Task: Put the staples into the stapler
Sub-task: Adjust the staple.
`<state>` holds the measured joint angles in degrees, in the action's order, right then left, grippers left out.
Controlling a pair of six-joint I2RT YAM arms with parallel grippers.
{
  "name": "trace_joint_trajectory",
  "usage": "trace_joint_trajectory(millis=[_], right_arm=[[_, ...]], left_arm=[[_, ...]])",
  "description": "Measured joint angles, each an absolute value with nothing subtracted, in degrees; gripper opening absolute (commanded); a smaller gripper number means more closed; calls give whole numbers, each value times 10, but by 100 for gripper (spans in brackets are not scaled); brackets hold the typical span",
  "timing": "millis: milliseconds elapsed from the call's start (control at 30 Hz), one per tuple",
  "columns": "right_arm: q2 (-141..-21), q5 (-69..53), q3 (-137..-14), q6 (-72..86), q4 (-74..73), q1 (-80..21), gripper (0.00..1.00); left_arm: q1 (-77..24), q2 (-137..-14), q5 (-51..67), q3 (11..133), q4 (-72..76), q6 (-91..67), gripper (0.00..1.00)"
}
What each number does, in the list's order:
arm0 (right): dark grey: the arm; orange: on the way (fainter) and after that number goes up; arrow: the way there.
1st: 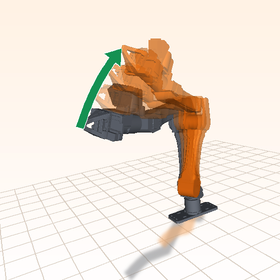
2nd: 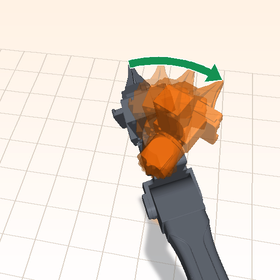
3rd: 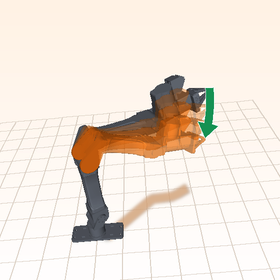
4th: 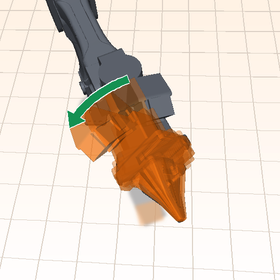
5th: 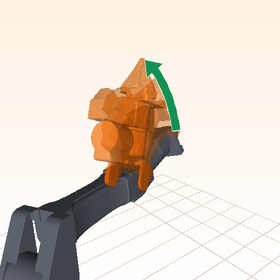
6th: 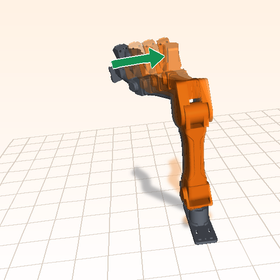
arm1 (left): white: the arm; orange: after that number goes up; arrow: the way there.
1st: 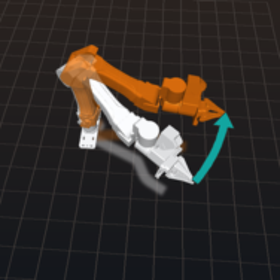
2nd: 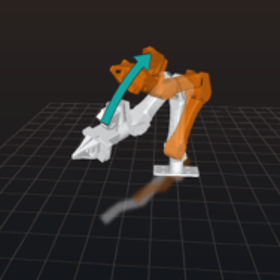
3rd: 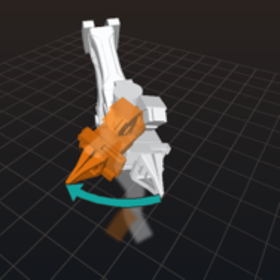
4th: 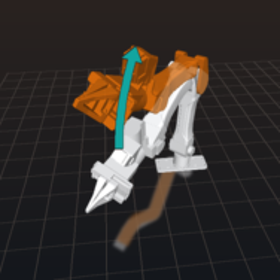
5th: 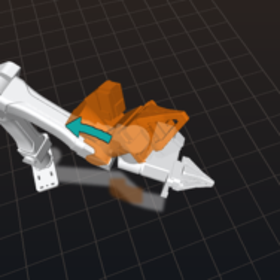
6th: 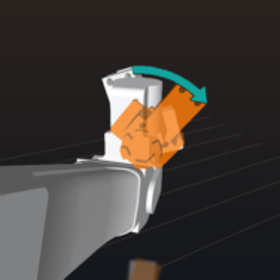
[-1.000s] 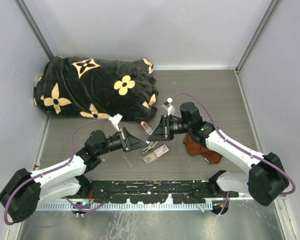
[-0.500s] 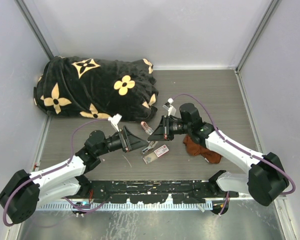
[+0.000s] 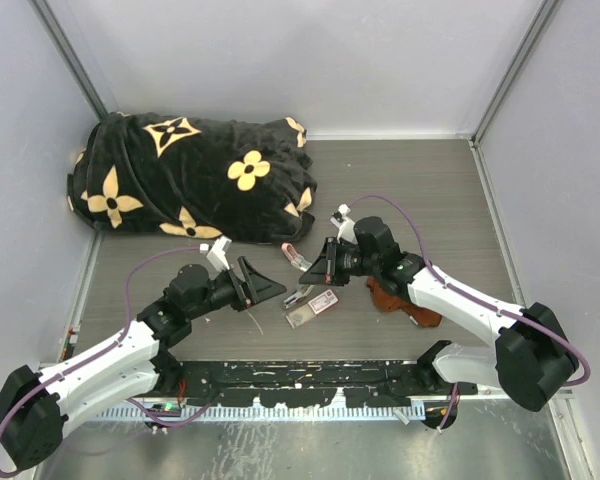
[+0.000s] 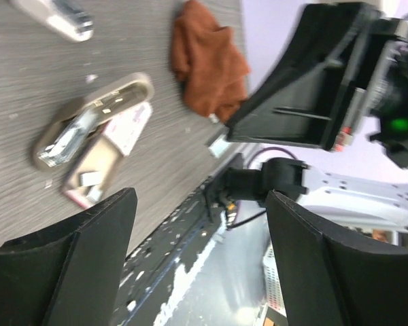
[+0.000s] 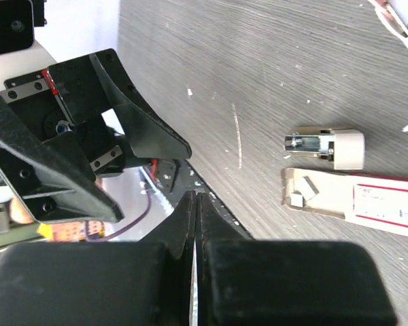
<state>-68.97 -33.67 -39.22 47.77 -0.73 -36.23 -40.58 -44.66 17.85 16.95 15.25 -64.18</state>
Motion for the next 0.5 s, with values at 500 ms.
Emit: trace_joint_trajectory(millis=[500], right_arm=[[-740,-131,-378,419,1,-476,0]], left_arm=[[-405,-581,138,170,79,-625,36]])
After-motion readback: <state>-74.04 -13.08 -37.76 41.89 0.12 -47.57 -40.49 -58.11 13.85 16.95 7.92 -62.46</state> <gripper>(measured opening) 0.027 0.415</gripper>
